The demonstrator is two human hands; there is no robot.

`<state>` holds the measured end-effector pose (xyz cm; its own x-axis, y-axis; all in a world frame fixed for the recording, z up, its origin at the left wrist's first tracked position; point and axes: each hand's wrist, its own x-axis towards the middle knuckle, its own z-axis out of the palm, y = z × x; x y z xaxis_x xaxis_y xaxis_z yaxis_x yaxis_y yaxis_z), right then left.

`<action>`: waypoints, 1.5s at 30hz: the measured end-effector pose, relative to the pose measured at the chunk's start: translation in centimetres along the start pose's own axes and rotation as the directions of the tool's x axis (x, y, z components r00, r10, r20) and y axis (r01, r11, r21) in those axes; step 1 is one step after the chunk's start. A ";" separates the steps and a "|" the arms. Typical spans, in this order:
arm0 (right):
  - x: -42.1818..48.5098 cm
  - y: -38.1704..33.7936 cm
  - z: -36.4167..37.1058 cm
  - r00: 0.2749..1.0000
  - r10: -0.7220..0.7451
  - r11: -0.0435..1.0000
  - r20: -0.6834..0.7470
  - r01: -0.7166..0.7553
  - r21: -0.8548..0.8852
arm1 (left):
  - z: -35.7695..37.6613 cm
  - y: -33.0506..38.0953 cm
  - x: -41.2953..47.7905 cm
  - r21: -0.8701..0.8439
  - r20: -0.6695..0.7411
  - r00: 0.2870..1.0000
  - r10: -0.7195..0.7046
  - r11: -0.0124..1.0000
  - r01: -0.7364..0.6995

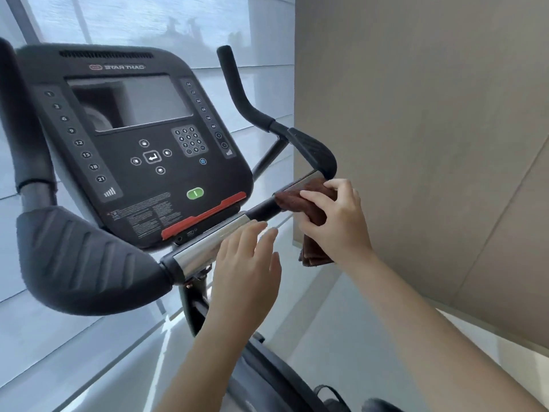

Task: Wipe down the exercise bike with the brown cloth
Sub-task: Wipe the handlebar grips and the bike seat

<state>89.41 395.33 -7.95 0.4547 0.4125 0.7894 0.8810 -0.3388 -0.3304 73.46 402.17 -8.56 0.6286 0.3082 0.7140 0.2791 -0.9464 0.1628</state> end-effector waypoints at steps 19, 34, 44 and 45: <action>-19.9 -4.0 -19.6 0.903 0.375 0.800 -0.211 -0.430 -0.419 | 0.5 13.0 -9.4 -0.485 0.059 0.891 0.451 0.793 -0.369; -33.7 5.9 -40.5 0.772 0.502 0.619 -0.391 -0.636 -0.461 | 2.6 37.2 -16.9 -0.653 0.044 0.777 0.628 0.607 -0.453; -38.4 17.0 -55.6 0.708 0.590 0.632 -0.388 -0.704 -0.324 | 5.0 56.2 -18.7 -0.690 0.092 0.789 0.608 0.610 -0.390; -38.5 17.9 -56.2 0.698 0.603 0.633 -0.386 -0.713 -0.301 | 5.4 57.0 -18.4 -0.684 0.095 0.795 0.599 0.620 -0.386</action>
<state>80.30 325.87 -15.17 0.7980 -0.2423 0.5519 0.1943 -0.7634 -0.6161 81.68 343.05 -16.10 0.7357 -0.3129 0.6007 -0.5657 -0.7716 0.2910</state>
